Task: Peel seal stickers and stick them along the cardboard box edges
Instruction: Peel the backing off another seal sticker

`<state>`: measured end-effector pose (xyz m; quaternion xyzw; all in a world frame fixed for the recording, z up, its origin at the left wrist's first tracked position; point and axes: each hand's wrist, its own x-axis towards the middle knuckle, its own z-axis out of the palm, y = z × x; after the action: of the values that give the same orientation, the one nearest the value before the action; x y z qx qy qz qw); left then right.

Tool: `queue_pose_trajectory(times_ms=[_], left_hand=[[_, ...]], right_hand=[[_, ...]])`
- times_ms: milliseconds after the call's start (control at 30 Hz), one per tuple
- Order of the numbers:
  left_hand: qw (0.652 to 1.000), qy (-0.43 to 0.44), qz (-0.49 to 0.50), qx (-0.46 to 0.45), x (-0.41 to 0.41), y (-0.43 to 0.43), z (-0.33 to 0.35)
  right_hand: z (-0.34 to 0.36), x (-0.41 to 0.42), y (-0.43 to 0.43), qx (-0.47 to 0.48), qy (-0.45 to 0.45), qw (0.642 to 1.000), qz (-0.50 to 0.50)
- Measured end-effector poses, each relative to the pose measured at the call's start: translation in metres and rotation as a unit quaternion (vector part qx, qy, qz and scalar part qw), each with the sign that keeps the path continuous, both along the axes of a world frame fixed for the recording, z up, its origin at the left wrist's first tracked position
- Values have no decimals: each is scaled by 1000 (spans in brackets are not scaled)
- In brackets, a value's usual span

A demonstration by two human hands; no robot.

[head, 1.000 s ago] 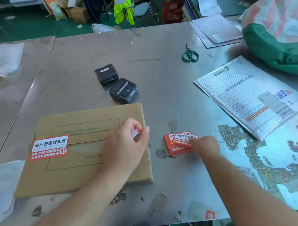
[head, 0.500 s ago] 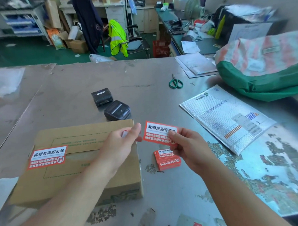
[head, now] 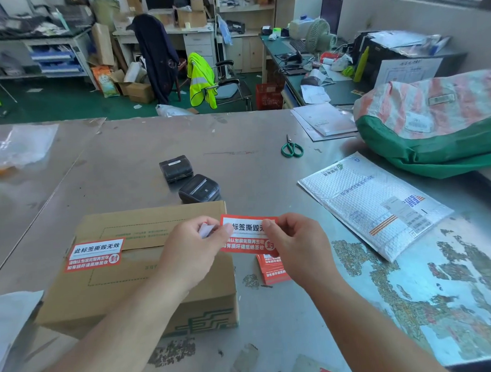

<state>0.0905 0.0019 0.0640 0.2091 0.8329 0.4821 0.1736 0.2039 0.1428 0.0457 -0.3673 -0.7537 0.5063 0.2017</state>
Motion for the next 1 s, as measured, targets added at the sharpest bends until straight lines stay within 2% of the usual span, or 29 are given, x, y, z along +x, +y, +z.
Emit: queue_pose_trajectory(times_ms=[167,367,600,767,900,1000], left_hand=[[985,-146,-49,75,-4,-15,-1],[970,-199,-57,125,-6,-25,-1],[977,-179,2,115,-11,-42,-8],[990,-118,39,72,-11,-41,-6],[993,-98,37,58,-10,-35,-6],[983,-154,28,94,-9,-27,-6]], right_hand=[[1,-6,-4,17,-26,1000,7],[2,-14,-12,14,-42,999,26],[-2,-25,-26,11,-30,999,39],[-2,-23,-24,128,-37,991,20],[-5,-22,-28,202,-17,973,110],[-8,-20,-30,185,0,968,171]])
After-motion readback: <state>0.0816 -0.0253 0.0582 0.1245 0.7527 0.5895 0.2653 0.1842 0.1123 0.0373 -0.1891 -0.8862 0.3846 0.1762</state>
